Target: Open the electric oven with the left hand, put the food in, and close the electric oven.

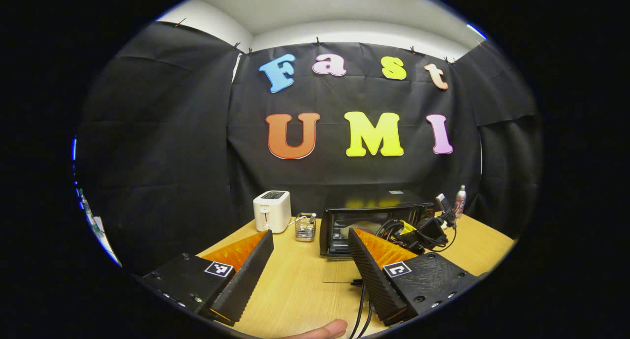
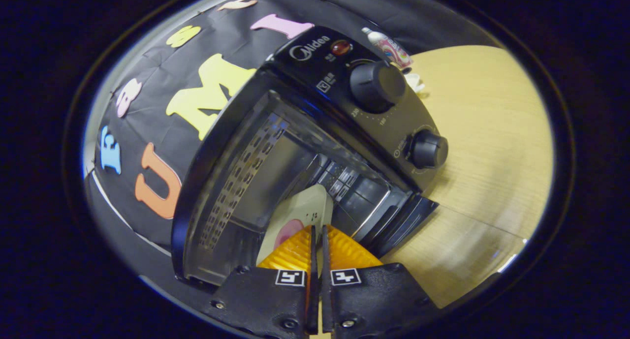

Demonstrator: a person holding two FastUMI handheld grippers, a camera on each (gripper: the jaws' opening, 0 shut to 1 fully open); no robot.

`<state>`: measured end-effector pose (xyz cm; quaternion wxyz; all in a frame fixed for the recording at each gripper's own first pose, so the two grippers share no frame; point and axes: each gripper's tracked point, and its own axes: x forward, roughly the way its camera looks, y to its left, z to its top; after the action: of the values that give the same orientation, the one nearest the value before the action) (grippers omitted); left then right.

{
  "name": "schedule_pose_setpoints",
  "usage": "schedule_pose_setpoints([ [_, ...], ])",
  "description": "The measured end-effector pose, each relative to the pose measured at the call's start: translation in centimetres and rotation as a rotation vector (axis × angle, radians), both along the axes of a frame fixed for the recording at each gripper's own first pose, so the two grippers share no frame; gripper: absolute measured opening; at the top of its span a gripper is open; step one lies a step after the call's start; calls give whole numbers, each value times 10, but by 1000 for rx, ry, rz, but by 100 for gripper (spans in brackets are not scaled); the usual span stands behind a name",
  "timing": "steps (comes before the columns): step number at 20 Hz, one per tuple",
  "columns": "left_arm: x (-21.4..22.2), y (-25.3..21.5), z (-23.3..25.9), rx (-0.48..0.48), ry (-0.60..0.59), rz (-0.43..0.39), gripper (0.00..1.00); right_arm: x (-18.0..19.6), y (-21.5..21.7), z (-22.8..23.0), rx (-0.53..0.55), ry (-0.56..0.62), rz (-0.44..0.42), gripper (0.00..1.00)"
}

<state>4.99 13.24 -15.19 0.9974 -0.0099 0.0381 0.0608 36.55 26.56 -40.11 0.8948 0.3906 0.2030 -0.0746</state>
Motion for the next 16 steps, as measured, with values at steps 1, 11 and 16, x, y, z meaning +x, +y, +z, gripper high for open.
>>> schedule_pose_setpoints([
  [1, -1, 1, 1, 21, -3, 8, 95, -1, -2, 2, -38, -15, 9, 6],
  [11, -26, 16, -2, -24, 24, 36, 95, -22, -2, 32, -198, -144, 95, 72],
  [16, -33, 28, -13, -11, 40, 61, 95, -50, -6, 53, -314, -189, 150, 85],
])
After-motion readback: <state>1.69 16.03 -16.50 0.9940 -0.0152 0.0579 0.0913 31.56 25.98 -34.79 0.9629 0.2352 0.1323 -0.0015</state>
